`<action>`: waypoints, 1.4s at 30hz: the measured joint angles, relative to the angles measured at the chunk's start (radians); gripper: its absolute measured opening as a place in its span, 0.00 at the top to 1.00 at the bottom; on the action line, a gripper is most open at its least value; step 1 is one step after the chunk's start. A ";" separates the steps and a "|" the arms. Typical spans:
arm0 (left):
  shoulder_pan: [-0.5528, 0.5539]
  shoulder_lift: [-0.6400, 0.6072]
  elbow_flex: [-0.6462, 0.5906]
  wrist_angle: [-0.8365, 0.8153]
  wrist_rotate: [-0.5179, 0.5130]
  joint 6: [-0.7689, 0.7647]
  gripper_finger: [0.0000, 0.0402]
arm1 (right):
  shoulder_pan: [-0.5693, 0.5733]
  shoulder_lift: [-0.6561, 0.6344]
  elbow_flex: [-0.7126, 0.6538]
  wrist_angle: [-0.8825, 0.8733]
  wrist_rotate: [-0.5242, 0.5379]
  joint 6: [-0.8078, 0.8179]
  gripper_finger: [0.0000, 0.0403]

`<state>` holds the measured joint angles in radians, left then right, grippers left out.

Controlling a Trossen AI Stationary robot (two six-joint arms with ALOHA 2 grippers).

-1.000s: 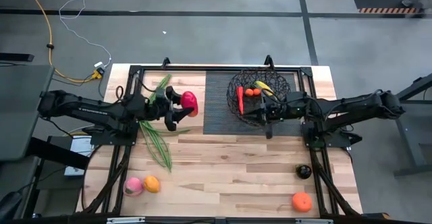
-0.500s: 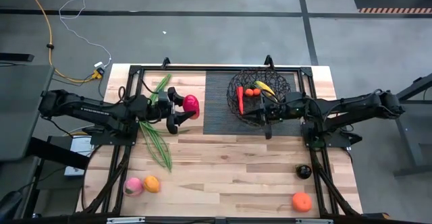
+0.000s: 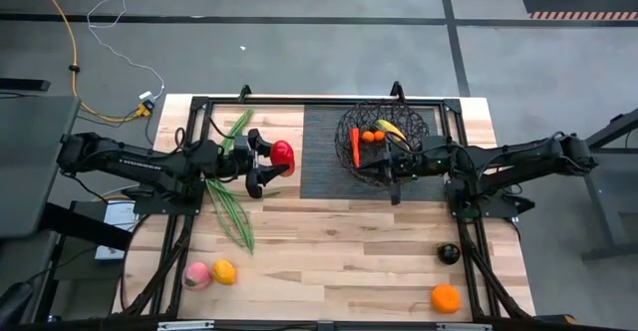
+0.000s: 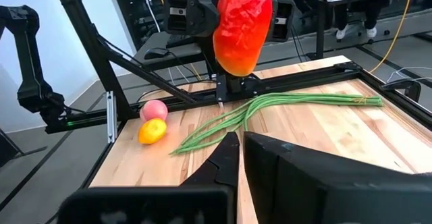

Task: Build produce basket
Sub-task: Put the red mango into the black basket

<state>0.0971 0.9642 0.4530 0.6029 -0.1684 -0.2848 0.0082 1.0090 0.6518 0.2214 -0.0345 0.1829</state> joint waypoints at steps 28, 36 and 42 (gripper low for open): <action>0.001 0.373 0.271 0.059 0.046 0.053 0.35 | 0.000 0.341 0.199 0.109 0.095 0.137 0.20; -0.001 0.380 0.281 0.055 0.057 0.053 0.35 | 0.000 0.372 0.228 0.099 0.029 0.142 0.20; 0.001 0.385 0.286 0.075 0.012 0.063 0.35 | 0.009 0.374 0.233 0.114 -0.020 0.160 0.20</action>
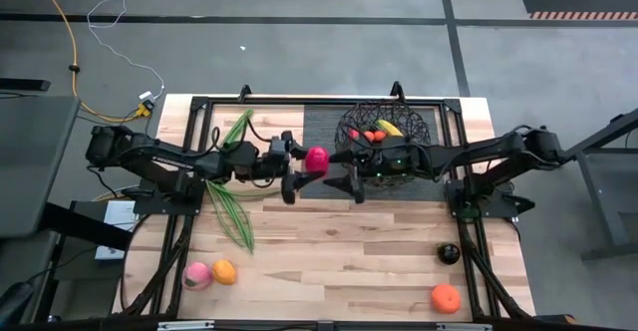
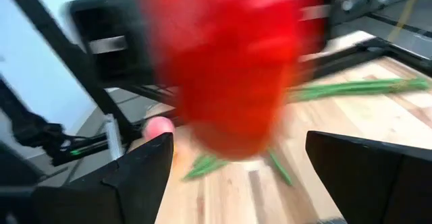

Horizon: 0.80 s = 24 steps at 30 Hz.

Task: Build produce basket
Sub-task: Put the red mango into the black basket

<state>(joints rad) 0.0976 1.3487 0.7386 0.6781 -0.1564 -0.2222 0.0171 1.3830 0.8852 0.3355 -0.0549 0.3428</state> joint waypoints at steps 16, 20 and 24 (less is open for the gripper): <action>0.004 -0.002 0.000 0.034 0.022 -0.058 0.35 | 0.009 -0.001 0.000 0.045 0.053 -0.002 0.20; -0.006 0.006 -0.001 0.076 0.004 -0.056 0.35 | 0.009 0.000 -0.001 0.049 0.062 -0.010 0.20; -0.008 0.037 -0.001 0.148 0.008 -0.062 0.35 | 0.009 0.000 -0.002 0.063 0.054 -0.010 0.20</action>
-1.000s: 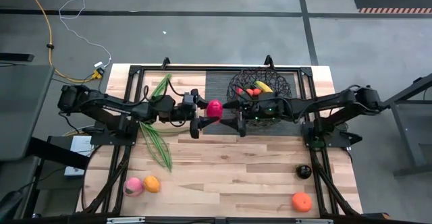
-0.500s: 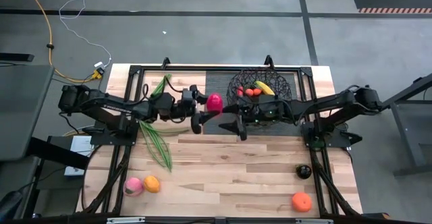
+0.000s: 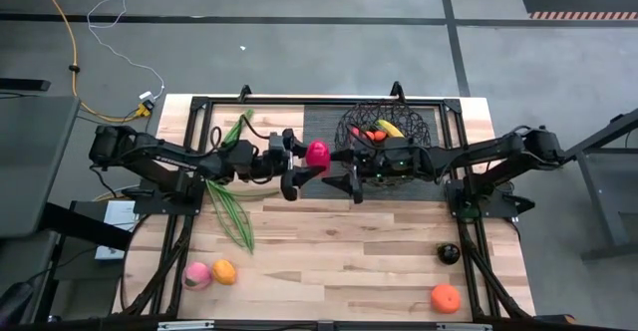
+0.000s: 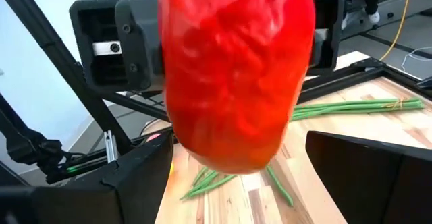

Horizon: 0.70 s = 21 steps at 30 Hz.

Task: Build produce basket
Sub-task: Put the red mango into the black basket

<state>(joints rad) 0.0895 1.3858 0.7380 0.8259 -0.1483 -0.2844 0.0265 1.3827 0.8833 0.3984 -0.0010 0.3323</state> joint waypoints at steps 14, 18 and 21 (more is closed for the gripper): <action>0.001 0.112 0.098 0.002 0.036 0.007 0.35 | 0.000 0.001 -0.002 0.000 -0.008 0.000 0.20; 0.001 0.113 0.098 0.001 0.036 0.007 0.35 | 0.000 0.001 -0.002 -0.006 -0.010 0.000 0.20; 0.001 0.113 0.098 0.001 0.036 0.007 0.35 | 0.000 0.001 -0.002 -0.006 -0.029 -0.002 0.21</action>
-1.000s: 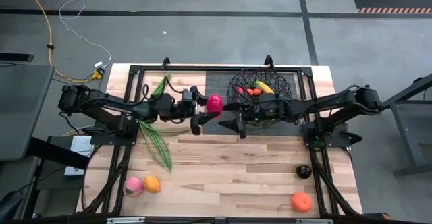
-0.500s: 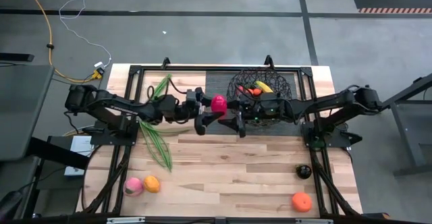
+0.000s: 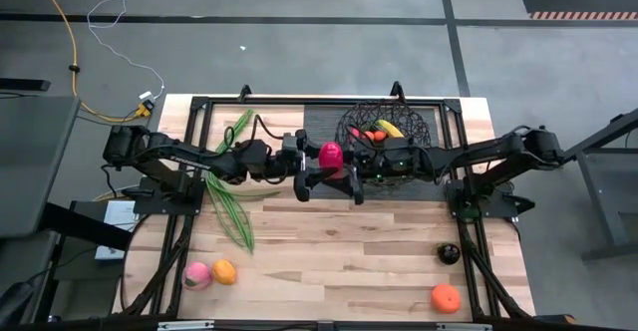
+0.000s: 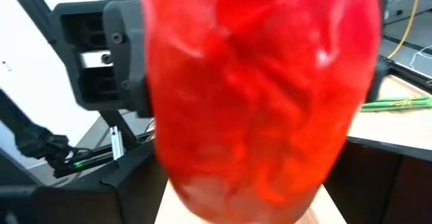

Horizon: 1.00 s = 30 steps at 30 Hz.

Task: Build produce basket
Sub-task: Put the red mango into the black basket

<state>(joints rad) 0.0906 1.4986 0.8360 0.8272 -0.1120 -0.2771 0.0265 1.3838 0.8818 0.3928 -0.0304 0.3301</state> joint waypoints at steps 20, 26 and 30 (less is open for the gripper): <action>0.000 0.000 0.000 0.000 0.000 0.000 0.30 | 0.000 -0.001 0.000 0.000 -0.003 -0.025 0.43; 0.001 0.000 0.000 -0.023 0.016 -0.005 0.26 | 0.000 -0.001 0.000 -0.008 -0.004 -0.025 0.43; 0.004 0.000 0.000 -0.056 0.034 -0.030 0.22 | 0.000 -0.001 0.000 -0.006 -0.004 -0.025 0.43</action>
<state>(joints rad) 0.0947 1.4982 0.8360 0.7715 -0.0783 -0.3074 0.0265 1.3830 0.8818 0.3870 -0.0345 0.3051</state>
